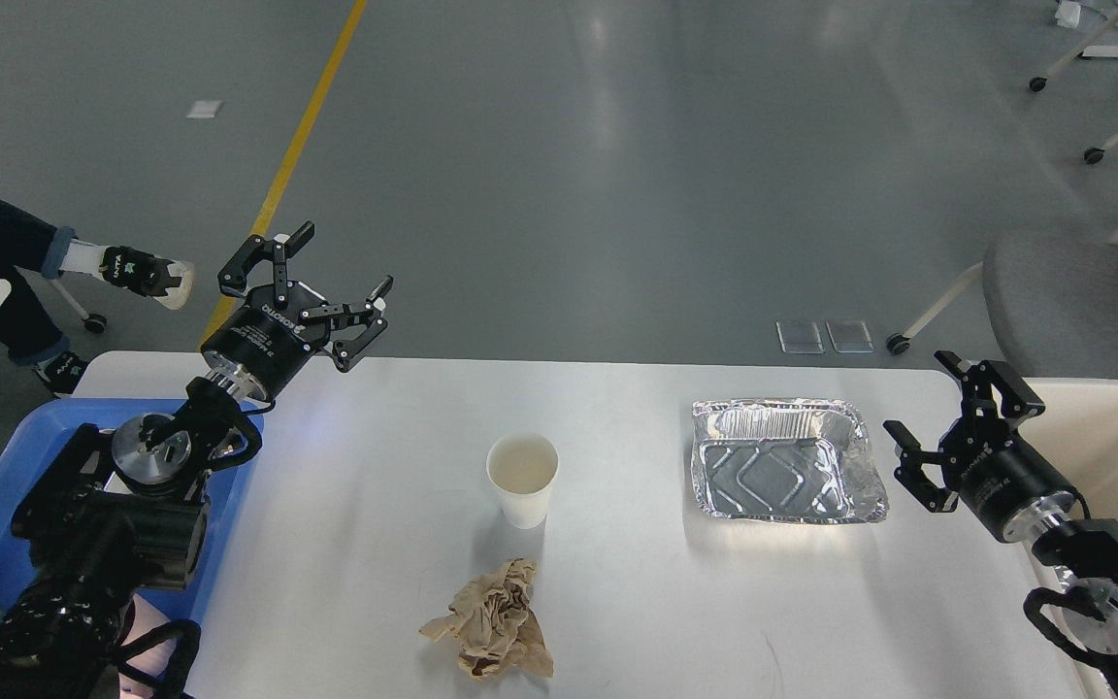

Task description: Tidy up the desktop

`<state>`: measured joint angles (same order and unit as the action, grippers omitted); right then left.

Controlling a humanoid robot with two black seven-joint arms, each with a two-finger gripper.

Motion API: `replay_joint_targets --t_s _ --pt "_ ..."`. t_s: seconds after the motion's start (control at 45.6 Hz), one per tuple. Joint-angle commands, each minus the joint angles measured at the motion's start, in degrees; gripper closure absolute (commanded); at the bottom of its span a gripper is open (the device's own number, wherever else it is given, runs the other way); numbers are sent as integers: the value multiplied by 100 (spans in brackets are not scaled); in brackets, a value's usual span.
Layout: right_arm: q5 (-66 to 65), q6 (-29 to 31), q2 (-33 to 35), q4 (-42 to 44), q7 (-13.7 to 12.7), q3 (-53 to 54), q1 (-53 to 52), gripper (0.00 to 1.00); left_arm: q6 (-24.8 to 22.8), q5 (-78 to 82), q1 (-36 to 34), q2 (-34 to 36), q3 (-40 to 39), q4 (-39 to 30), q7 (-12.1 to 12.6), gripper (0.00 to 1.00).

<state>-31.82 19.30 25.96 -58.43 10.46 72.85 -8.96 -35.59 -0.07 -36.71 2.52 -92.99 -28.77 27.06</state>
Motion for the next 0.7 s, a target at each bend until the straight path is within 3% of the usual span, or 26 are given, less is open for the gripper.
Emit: replay_joint_targets --t_s 0.0,0.439,0.68 --pt "1 13 -143 25 35 45 -44 0 -36 -55 41 -181 -88 161 -201 0" --pt "-8 -58 -425 78 53 757 -44 0 -36 -64 120 -260 -79 161 -693 0" --pt "-60 -285 -328 -1 -114 547 61 0 -36 -64 155 -366 -97 161 -720 0"
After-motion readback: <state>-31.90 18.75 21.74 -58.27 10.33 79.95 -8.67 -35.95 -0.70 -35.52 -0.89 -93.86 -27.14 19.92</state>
